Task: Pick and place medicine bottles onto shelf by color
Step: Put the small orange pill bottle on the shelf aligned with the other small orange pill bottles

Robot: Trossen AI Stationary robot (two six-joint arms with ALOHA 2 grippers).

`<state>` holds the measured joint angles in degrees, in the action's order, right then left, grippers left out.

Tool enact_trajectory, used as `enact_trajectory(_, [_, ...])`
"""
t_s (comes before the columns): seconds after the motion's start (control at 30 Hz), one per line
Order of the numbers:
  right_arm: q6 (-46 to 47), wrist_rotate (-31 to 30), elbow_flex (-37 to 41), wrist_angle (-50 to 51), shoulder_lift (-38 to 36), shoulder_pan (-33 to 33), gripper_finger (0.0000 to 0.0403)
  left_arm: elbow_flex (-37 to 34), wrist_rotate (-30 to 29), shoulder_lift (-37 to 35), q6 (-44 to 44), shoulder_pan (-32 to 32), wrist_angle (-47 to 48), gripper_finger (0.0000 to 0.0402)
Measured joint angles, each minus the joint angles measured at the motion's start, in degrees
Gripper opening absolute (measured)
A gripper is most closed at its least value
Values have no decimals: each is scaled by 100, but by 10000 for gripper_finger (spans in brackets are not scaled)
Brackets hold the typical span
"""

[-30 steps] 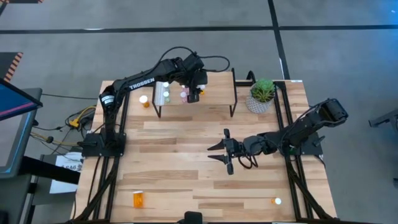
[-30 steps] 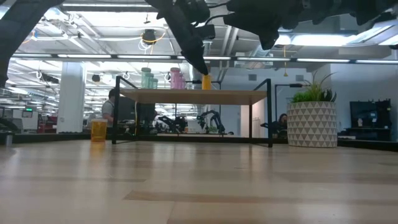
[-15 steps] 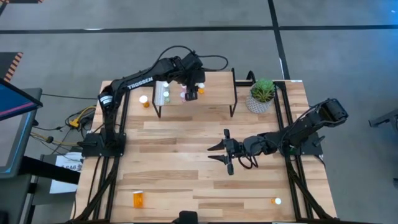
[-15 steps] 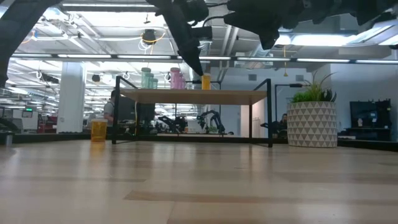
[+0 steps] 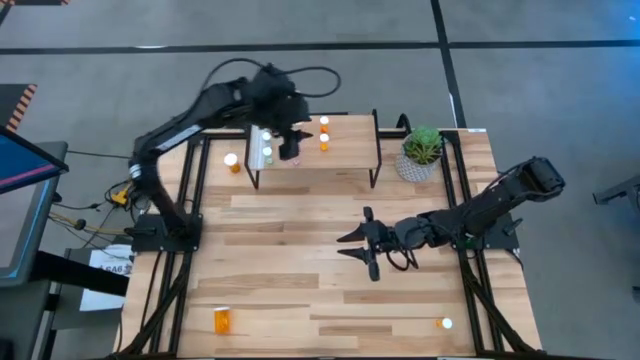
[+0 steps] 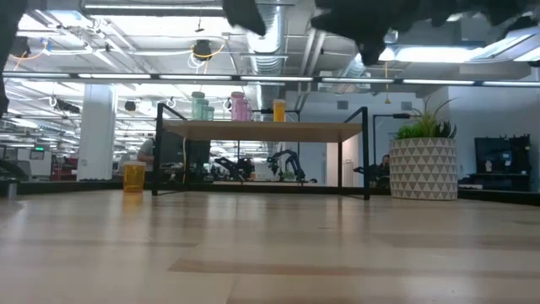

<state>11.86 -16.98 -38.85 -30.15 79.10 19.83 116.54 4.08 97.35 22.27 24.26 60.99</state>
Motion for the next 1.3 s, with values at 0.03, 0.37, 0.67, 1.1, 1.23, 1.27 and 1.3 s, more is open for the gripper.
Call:
enact_trajectory(0.03, [52,-68,-70,267,-134,40,153,-72,130,-191,-72,-36,-39,179])
enact_trajectory(0.37, [934,-508,-1573,3949,-948,495,152,-2764,570,-2451,-691,-1023,-2494,178])
enact_trajectory(0.67, [1672,-559,-2436,6060,-951,698,150,-5947,-35,-4114,-1219,-2269,-5566,178])
enact_trajectory(1.1, [2468,529,-2450,7443,-947,1115,138,-8033,-653,-4353,-1592,-2989,-7864,178])
enact_trajectory(1.23, [3137,1218,-2451,8070,-829,1274,127,-8376,-649,-4280,-1596,-3074,-8405,178])
enact_trajectory(1.27, [3323,1395,-2450,8223,-812,1329,124,-8403,-647,-4276,-1590,-3085,-8455,178])
enact_trajectory(1.3, [3522,1599,-2451,8336,-775,1377,120,-8407,-651,-4284,-1588,-3095,-8472,178])
